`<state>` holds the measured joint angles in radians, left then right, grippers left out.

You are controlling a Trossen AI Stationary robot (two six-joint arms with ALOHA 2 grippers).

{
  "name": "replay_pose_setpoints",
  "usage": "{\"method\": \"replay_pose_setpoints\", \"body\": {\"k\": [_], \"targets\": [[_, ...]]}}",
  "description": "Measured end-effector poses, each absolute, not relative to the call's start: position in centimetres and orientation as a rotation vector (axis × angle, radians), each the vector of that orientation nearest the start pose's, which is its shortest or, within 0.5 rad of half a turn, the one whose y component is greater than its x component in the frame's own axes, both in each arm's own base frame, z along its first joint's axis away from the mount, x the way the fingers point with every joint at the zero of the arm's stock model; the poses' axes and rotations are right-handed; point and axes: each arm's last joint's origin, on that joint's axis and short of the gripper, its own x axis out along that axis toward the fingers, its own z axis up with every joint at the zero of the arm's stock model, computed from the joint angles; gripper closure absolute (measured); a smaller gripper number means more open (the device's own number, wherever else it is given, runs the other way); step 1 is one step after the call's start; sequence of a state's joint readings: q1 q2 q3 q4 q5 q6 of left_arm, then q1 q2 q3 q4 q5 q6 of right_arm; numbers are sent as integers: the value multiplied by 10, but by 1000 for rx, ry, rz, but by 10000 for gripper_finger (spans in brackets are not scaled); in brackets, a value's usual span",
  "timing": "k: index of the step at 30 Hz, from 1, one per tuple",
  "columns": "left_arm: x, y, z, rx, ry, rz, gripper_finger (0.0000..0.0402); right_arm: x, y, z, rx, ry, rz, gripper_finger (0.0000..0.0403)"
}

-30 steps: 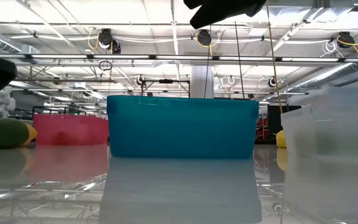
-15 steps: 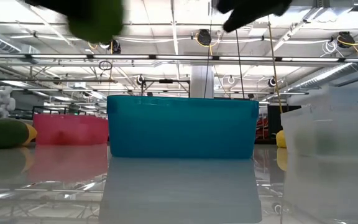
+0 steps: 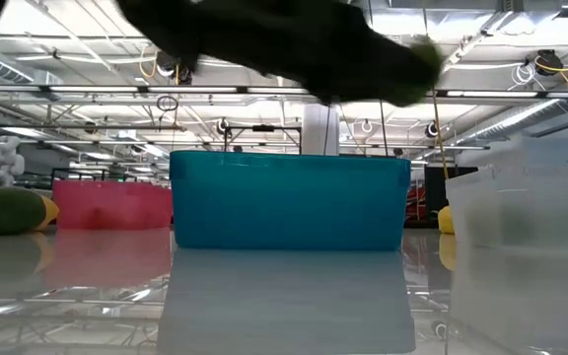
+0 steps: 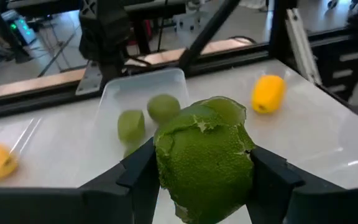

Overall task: Sort produce into baskets
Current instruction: Put the green lime into the white bin

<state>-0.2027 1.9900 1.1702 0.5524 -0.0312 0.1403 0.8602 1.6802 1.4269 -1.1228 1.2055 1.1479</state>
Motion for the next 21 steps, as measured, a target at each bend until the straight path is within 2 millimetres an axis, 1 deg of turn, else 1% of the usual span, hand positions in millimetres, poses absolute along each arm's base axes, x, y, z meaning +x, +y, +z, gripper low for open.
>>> {"method": "replay_pose_setpoints", "body": {"k": [2,5,8,11,15,18,21], "targets": [[446,-82,173,170,255,-194,210,223,224,286,-96,404,-584,145],[475,-79,169,174,225,-199,210,219,228,286,-98,401,-568,145],[499,-77,169,200,181,-197,210,215,232,286,-102,399,-550,145],[519,-72,162,199,178,-182,210,211,235,286,-106,399,-534,145],[536,-67,153,203,192,-166,200,207,238,286,-115,400,-521,145],[544,-64,152,203,231,-163,174,206,239,286,-116,401,-515,145],[545,-62,151,209,275,-163,142,206,239,286,-117,401,-516,145]]}}
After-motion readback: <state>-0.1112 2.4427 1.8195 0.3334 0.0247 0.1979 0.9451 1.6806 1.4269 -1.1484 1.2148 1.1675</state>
